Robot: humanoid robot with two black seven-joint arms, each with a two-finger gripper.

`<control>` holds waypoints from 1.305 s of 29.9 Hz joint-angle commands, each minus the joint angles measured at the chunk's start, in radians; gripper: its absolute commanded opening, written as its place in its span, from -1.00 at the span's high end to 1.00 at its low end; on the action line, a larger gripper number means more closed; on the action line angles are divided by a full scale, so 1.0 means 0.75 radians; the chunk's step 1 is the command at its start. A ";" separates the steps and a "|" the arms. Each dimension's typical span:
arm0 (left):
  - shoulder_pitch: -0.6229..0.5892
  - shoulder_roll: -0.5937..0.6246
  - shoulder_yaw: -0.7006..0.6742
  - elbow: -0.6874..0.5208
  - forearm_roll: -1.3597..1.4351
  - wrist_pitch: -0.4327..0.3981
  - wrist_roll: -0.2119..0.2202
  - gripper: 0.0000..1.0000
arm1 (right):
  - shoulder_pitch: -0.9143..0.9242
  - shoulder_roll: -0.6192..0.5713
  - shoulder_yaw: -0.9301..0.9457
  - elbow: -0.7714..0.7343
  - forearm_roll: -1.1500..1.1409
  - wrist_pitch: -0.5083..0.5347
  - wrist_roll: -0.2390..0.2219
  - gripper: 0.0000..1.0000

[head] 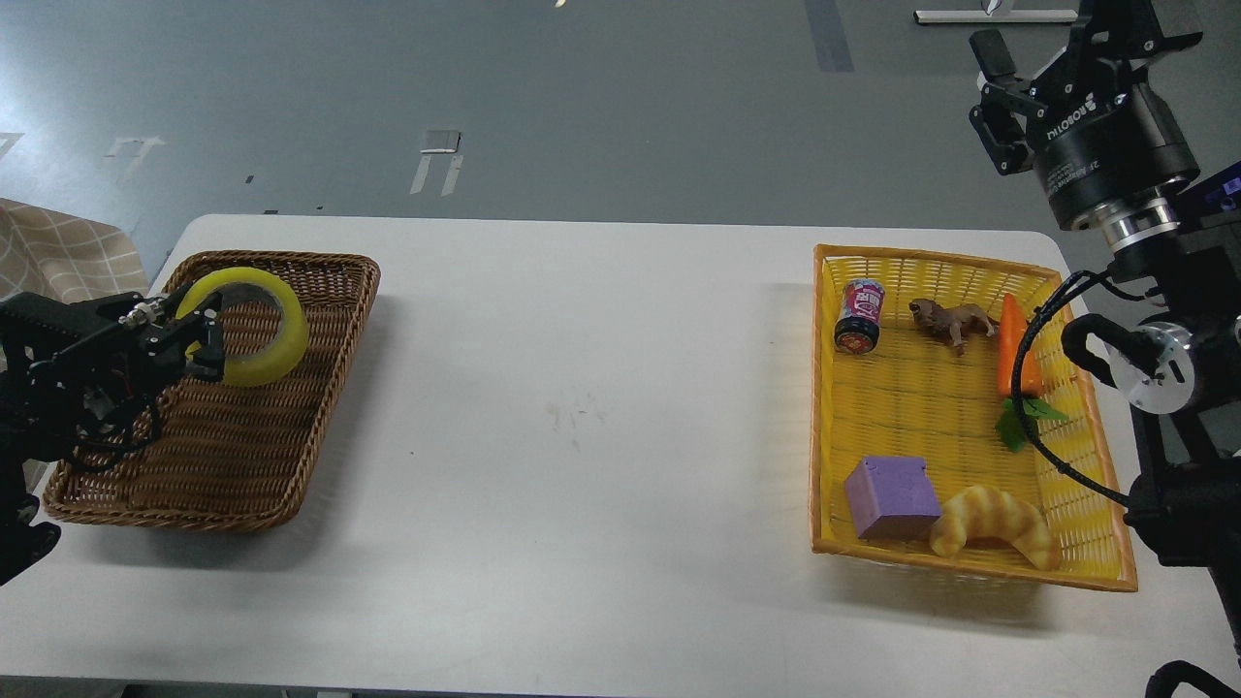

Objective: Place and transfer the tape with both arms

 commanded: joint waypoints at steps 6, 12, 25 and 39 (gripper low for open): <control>0.055 0.003 -0.001 0.045 -0.083 0.016 -0.136 0.08 | -0.024 -0.012 -0.003 0.000 -0.013 0.002 0.000 -0.97; 0.058 -0.001 0.001 0.165 -0.103 0.079 -0.256 -0.64 | -0.026 -0.012 -0.003 0.002 -0.040 0.002 0.000 -0.98; 0.002 -0.109 -0.046 0.143 -0.777 0.249 -0.308 -0.95 | -0.034 -0.004 -0.001 0.006 -0.038 0.002 -0.002 -0.98; -0.061 -0.508 -0.623 -0.437 -1.479 0.200 -0.408 -0.96 | -0.100 0.027 0.011 0.110 -0.026 0.002 0.000 -1.00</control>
